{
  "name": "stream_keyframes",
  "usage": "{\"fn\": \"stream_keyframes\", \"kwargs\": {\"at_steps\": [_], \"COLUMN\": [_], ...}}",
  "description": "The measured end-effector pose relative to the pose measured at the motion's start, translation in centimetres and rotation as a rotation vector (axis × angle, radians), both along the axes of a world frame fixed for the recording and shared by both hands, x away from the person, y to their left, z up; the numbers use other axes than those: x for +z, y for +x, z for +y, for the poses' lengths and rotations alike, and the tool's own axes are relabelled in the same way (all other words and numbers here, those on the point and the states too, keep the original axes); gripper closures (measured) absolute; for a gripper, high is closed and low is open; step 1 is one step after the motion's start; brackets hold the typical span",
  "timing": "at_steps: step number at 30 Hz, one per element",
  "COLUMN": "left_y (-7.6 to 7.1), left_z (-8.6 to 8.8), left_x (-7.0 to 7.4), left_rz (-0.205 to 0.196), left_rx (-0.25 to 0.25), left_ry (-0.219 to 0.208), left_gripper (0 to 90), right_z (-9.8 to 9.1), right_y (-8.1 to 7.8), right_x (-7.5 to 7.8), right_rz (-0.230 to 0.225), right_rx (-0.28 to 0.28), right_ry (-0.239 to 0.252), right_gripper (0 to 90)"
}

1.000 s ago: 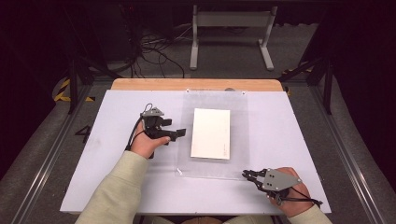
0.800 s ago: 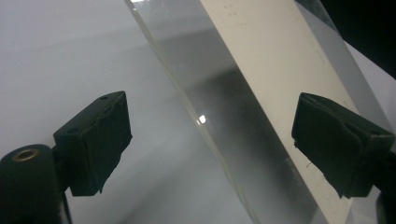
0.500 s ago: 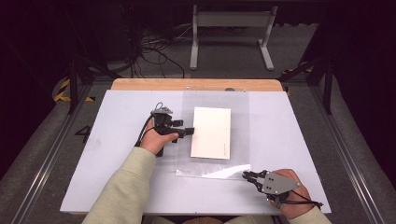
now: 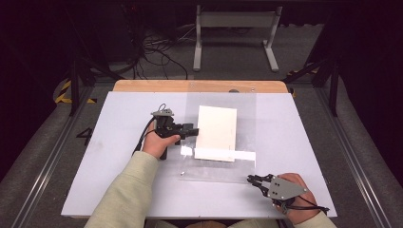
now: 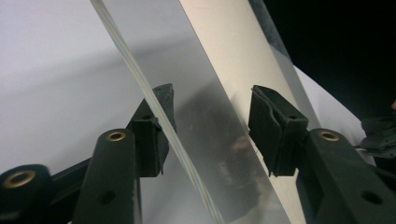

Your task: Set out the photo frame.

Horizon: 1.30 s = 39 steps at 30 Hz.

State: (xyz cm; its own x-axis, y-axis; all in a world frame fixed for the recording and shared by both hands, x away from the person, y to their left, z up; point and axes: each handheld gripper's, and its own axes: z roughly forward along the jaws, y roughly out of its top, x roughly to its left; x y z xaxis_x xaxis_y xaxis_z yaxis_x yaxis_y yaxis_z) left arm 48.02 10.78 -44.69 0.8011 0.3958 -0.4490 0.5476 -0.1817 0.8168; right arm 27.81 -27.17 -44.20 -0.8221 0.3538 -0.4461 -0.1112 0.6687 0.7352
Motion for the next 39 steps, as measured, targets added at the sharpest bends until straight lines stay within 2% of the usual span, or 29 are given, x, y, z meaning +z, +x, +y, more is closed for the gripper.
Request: {"fn": "stream_keyframes", "kwargs": {"at_steps": [3,7,10,12,14,16,19,21,24,27,30,32,35,36,39], "left_y": [-0.4,-1.1,-1.5,-1.8,-2.1,-2.3,-2.5,-2.7,-3.1,-3.4,-3.9,-4.2,-4.8,-5.1,-5.6], "left_z": [0.3,0.7,0.8,0.9,0.9,1.0,1.0,1.2,1.3,1.5,1.6,1.6,1.7,1.7,1.7], "left_x": [0.5,1.2,1.8,2.1,2.3,2.6,2.8,2.9,3.0,3.2,3.5,3.8,4.2,4.3,4.8], "left_rz": [-0.012,-0.043,-0.058,-0.07,-0.065,-0.085,-0.089,-0.096,-0.103,-0.13,-0.16,-0.178,-0.204,-0.205,-0.246], "left_rx": [-0.01,-0.028,-0.042,-0.049,-0.053,-0.056,-0.062,-0.067,-0.074,-0.085,-0.096,-0.102,-0.124,-0.127,-0.14], "left_ry": [-0.013,-0.076,-0.103,-0.095,-0.106,-0.092,-0.087,-0.088,-0.095,-0.09,-0.082,-0.081,-0.084,-0.088,-0.082], "left_gripper": [53.8,61.0,65.8,66.2,67.5,67.7,67.7,68.0,68.4,68.4,68.7,69.0,69.7,70.0,70.6], "right_z": [-0.1,-0.7,-1.1,-1.3,-1.3,-1.3,-1.4,-1.3,-1.3,-1.7,-2.3,-2.7,-3.1,-3.2,-3.3], "right_y": [0.0,0.1,0.1,0.1,0.0,0.0,0.0,0.0,-0.2,-0.1,0.5,1.0,2.1,2.6,3.9], "right_x": [0.1,0.2,0.1,0.1,0.2,0.3,0.5,0.8,1.6,2.6,3.4,3.8,4.2,4.3,4.4], "right_rz": [0.009,0.015,0.022,0.029,0.03,0.033,0.034,0.052,0.11,0.187,0.204,0.211,0.245,0.263,0.306], "right_rx": [-0.009,-0.032,-0.053,-0.057,-0.056,-0.058,-0.057,-0.049,-0.02,-0.027,-0.074,-0.103,-0.152,-0.167,-0.206], "right_ry": [0.004,0.008,0.023,0.023,0.016,0.007,-0.011,-0.021,0.051,0.183,0.26,0.295,0.367,0.384,0.42], "right_gripper": [84.9,83.0,80.4,80.0,80.3,79.9,79.7,76.3,68.9,59.4,52.7,50.7,45.8,45.1,40.9]}}
